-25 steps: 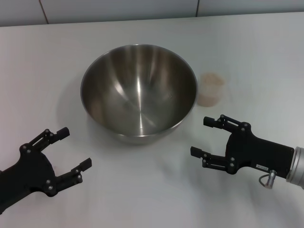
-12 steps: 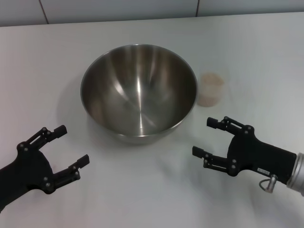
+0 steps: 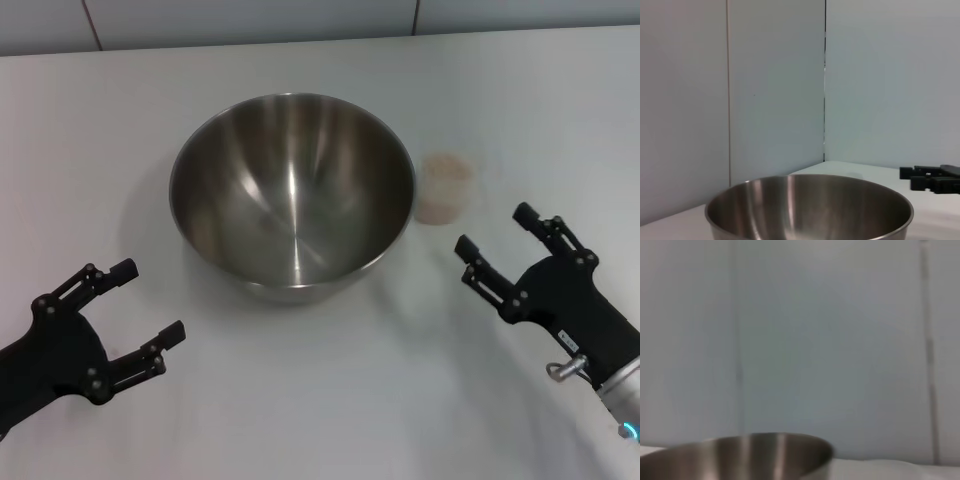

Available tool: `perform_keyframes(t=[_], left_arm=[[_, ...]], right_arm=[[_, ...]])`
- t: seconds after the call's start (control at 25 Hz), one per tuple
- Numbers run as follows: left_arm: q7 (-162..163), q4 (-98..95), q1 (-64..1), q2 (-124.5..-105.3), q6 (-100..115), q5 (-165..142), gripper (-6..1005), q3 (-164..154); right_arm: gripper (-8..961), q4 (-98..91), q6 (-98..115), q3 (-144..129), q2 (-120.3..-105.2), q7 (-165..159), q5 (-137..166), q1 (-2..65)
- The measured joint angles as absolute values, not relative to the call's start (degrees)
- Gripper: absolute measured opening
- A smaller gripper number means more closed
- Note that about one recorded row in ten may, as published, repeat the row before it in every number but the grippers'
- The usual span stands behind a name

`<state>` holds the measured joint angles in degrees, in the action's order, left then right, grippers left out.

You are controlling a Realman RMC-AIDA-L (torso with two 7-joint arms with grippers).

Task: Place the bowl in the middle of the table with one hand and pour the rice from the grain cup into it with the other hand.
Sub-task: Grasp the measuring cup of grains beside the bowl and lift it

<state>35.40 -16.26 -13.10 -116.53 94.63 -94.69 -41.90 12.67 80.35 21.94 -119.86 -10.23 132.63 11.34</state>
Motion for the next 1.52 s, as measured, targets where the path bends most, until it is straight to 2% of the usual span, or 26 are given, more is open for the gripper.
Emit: perform_keyframes(t=[0.48,1.52], left_arm=[[35.51,-16.34,-12.6,-116.01,95.55,-94.67,869,-41.93],[34.78,-16.25,-12.43,-117.08,95.79,-94.66,869,-41.84]], right_arm=[[818,21.68,71.64,27.08,-119.88,0.93,121.38,9.4],[819,19.98,62.64,27.79,-119.88,2.44,116.75,16.65]])
